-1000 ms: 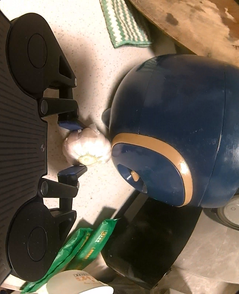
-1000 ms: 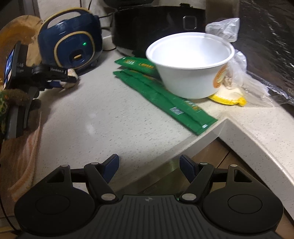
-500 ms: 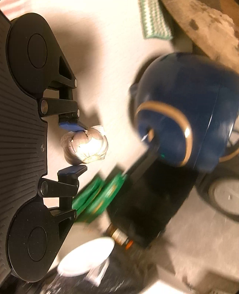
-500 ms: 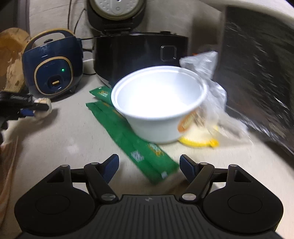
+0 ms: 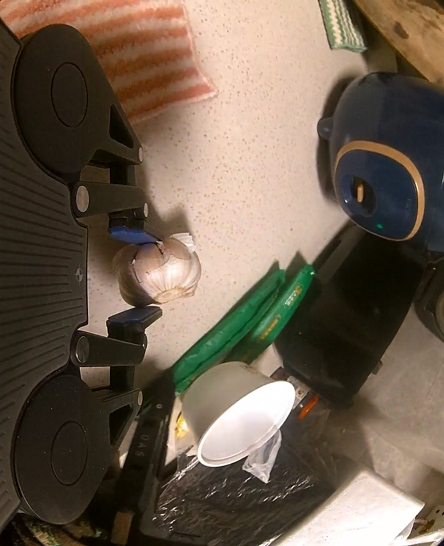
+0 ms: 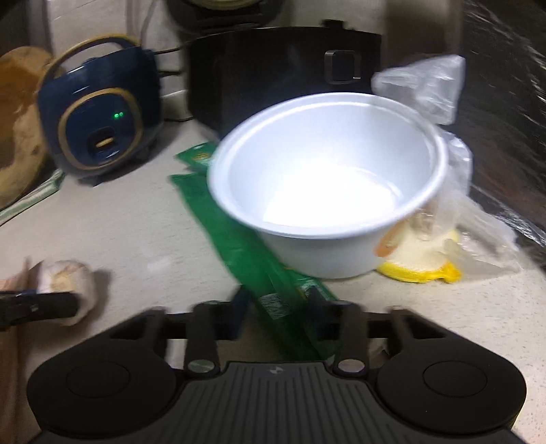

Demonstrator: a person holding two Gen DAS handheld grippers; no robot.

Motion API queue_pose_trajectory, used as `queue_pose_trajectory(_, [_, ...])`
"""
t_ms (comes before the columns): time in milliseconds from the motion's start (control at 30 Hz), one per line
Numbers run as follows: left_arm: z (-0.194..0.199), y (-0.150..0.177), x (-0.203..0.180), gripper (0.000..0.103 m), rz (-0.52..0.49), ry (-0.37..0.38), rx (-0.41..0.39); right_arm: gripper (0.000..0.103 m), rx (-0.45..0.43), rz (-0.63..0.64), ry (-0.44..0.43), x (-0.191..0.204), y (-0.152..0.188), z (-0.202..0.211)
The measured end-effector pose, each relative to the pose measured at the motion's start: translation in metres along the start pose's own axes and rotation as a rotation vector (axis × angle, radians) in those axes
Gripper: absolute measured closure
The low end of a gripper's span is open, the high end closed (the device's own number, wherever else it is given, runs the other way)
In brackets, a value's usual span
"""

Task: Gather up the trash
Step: 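Hold the garlic with the left gripper while the right gripper grasps a green sachet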

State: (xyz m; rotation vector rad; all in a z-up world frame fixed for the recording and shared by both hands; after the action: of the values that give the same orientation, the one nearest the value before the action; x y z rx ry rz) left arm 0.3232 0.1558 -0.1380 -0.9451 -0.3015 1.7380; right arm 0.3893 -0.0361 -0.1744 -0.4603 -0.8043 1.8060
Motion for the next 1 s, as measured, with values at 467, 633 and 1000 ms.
queue_pose_trajectory(467, [0.003, 0.008, 0.012, 0.059, 0.001, 0.032, -0.03, 0.047, -0.049, 0.065, 0.027, 0.022, 0.005, 0.021])
queue_pose_trajectory(633, [0.003, 0.007, 0.012, 0.059, 0.005, 0.037, -0.031, 0.025, -0.065, 0.086, 0.112, -0.003, -0.001, 0.004])
queue_pose_trajectory(1000, [0.0, 0.01, 0.006, 0.059, 0.022, 0.07, 0.024, 0.081, 0.013, -0.042, -0.067, 0.017, 0.005, -0.003])
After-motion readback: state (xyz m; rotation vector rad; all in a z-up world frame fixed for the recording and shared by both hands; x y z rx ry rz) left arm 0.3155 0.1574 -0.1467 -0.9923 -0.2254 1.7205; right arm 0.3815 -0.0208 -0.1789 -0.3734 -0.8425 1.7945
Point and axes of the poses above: each gripper's, at about its wrist camera, not at the fingertips, and z roughly against the way its jaws point, x to its left, y to its underside, the point moved 9 cm from there along -z, roughly the way its jaws point, and after that the axes turned 3 degrees about z, right-handed, at the moved point
